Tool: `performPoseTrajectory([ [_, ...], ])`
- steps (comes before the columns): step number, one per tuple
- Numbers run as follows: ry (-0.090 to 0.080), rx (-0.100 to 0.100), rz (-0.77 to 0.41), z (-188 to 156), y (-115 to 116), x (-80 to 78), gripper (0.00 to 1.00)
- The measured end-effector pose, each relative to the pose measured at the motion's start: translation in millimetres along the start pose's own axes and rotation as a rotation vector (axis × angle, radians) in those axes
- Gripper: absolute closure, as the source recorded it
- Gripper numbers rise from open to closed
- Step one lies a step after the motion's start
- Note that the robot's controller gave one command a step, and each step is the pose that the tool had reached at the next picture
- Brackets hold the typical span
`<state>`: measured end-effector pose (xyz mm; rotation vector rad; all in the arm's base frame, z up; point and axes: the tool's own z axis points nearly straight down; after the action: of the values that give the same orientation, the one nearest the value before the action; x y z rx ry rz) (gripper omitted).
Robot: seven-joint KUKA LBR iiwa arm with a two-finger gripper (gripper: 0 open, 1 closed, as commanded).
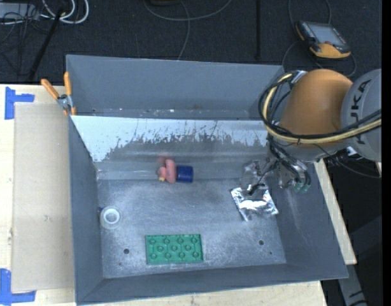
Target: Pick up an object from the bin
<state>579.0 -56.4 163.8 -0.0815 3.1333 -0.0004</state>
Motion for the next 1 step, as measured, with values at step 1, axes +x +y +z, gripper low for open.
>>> performPoseTrajectory([
  [1,0.006,0.000,-0.001,4.8,0.1,0.5,0.00],
])
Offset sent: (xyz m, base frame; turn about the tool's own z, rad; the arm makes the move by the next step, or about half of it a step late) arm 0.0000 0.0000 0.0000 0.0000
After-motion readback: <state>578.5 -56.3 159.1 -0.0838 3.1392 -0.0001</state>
